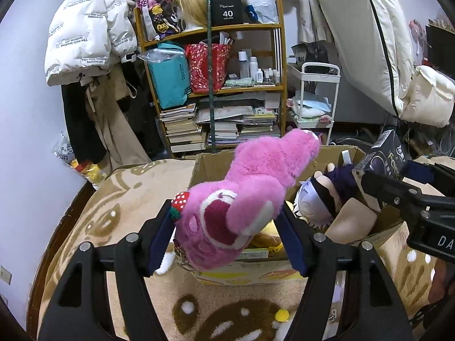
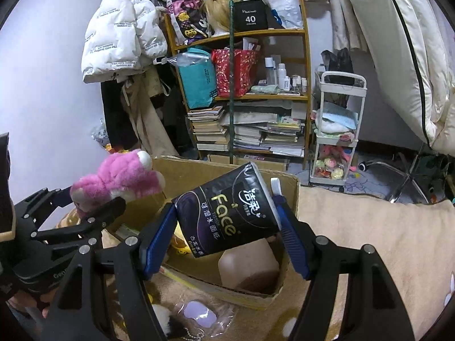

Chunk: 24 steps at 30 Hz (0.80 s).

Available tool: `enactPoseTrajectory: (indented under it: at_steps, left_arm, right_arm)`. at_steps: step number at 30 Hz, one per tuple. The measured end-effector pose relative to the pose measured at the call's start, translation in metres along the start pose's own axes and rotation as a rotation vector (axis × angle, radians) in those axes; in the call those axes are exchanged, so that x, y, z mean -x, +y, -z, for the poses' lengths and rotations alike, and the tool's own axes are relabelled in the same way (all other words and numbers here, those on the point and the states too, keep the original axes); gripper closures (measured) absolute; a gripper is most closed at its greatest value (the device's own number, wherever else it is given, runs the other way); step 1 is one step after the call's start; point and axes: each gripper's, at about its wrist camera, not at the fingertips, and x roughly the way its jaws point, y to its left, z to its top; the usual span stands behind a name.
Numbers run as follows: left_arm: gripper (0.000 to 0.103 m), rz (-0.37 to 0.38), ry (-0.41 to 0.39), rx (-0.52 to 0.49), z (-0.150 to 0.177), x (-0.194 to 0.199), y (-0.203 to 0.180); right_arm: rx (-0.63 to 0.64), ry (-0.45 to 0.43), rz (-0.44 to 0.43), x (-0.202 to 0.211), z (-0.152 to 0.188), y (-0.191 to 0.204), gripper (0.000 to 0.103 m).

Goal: Organize soft objects
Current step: 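Open left gripper over box dropping pink bear while right gripper releases black pack inside, then withdraw both open grippers from the box toward the remaining items on the rug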

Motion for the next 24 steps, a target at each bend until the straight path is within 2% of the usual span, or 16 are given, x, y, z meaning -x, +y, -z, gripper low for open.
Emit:
enactPoseTrajectory:
  at_steps: [3,9,11,13,16,19,24]
  left_arm:
    - [0.031,0.001,0.008,-0.014,0.001,-0.002,-0.002]
    - [0.016,-0.007,-0.010,-0.020,0.001,0.007,-0.001]
    - [0.012,-0.011,-0.009,-0.012,0.002,0.011,0.001]
    - [0.007,-0.014,-0.004,-0.005,0.003,0.013,0.004]
    - [0.007,-0.016,0.014,0.000,0.005,0.018,0.008]
    - [0.007,-0.022,0.022,0.014,0.009,0.025,0.012]
    - [0.004,-0.014,0.059,0.050,0.020,0.037,0.019]
  right_arm:
    - [-0.026,0.028,-0.015,-0.006,0.002,-0.005,0.027]
    - [-0.064,0.051,-0.028,-0.010,0.005,-0.010,0.026]
    - [-0.070,0.044,-0.028,-0.006,0.005,-0.011,0.013]
    - [-0.069,0.032,-0.026,-0.002,0.005,-0.011,0.009]
    - [-0.060,0.033,-0.017,0.006,0.004,-0.009,0.008]
    - [-0.076,0.026,-0.016,0.011,0.005,-0.009,0.000]
    - [-0.104,0.050,-0.021,0.023,0.014,-0.011,0.000]
